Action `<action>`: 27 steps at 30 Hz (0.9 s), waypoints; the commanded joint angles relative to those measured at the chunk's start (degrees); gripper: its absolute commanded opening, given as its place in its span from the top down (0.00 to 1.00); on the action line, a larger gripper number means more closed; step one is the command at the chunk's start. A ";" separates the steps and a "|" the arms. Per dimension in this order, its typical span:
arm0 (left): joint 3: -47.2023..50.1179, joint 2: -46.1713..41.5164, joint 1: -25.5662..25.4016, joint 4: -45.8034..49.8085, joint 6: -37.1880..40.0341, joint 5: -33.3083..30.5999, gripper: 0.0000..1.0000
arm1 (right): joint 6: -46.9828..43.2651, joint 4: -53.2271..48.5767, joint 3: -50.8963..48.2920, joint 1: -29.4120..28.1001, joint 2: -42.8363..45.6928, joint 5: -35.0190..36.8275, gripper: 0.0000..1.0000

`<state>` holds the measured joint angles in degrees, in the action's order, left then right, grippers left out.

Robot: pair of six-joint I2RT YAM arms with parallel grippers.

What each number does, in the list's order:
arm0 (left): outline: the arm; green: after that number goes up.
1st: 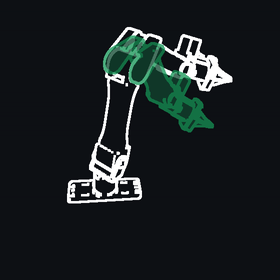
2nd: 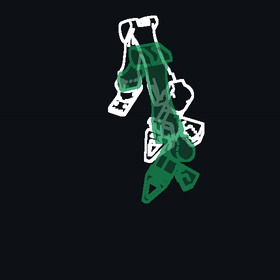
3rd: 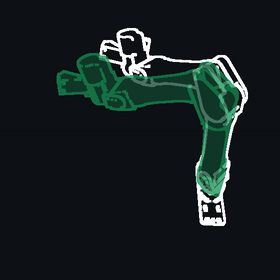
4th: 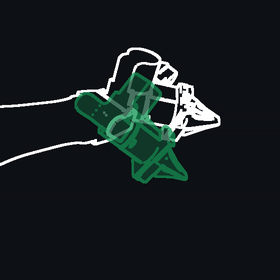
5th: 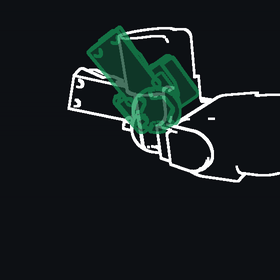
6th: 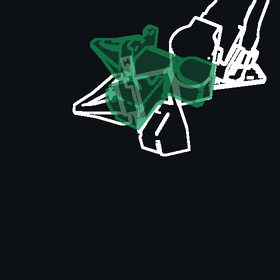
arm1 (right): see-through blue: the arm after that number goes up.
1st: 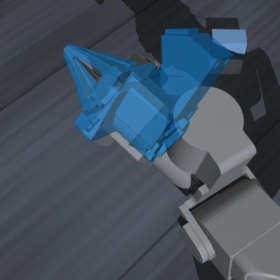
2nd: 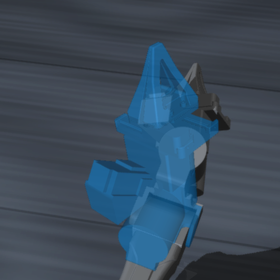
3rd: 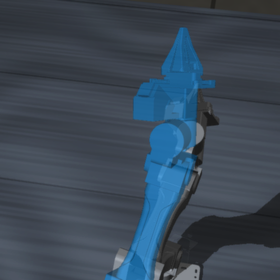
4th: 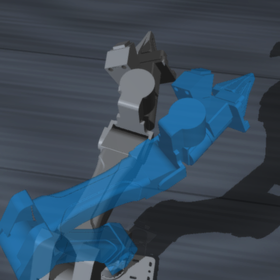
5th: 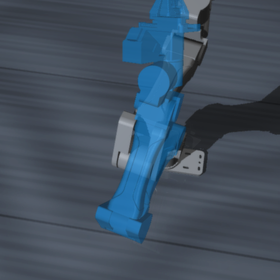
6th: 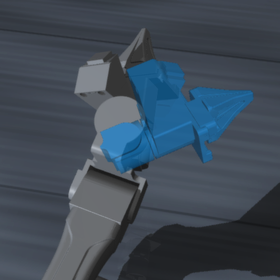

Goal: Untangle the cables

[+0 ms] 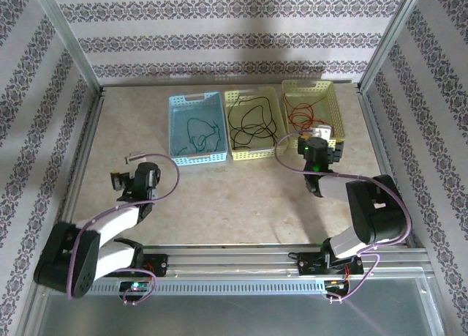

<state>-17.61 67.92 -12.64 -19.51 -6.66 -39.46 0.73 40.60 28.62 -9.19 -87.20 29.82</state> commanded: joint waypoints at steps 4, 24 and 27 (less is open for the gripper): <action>-2.04 9.47 1.25 -24.34 9.85 6.36 0.01 | 2.36 6.70 -4.85 5.98 2.27 -18.47 0.02; 1.04 24.65 11.59 -48.74 6.23 33.05 0.01 | 1.98 15.91 -8.06 6.55 -0.69 -20.66 0.02; -0.74 21.47 12.19 -39.07 3.32 31.08 0.01 | 2.06 15.91 -8.06 6.71 -0.70 -20.90 0.02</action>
<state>-17.21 91.37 -1.06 -55.24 -0.62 -10.04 1.74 53.89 21.12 -2.74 -87.44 10.15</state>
